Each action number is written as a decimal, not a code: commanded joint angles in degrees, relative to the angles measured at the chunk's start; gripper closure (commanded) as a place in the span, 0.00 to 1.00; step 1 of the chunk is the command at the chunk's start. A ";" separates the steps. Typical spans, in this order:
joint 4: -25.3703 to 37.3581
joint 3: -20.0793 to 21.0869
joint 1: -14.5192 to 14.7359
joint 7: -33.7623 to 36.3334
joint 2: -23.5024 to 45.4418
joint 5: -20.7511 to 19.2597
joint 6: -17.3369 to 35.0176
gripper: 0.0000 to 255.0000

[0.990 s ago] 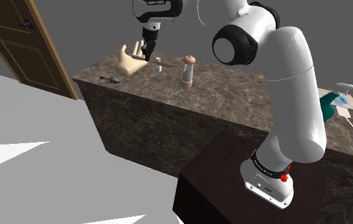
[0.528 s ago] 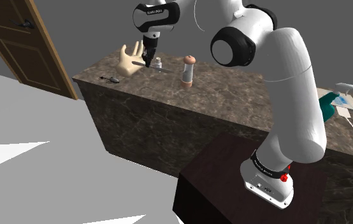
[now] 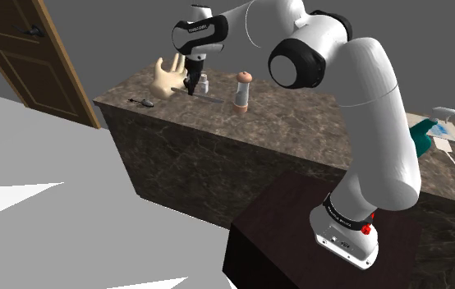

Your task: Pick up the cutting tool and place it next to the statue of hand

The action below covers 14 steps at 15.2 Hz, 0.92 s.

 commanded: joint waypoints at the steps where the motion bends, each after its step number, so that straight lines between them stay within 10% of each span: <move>1: -0.64 0.17 -0.09 -0.36 0.56 0.30 1.17 1.00; 14: -2.09 0.73 -0.22 -1.13 2.29 1.11 4.25 1.00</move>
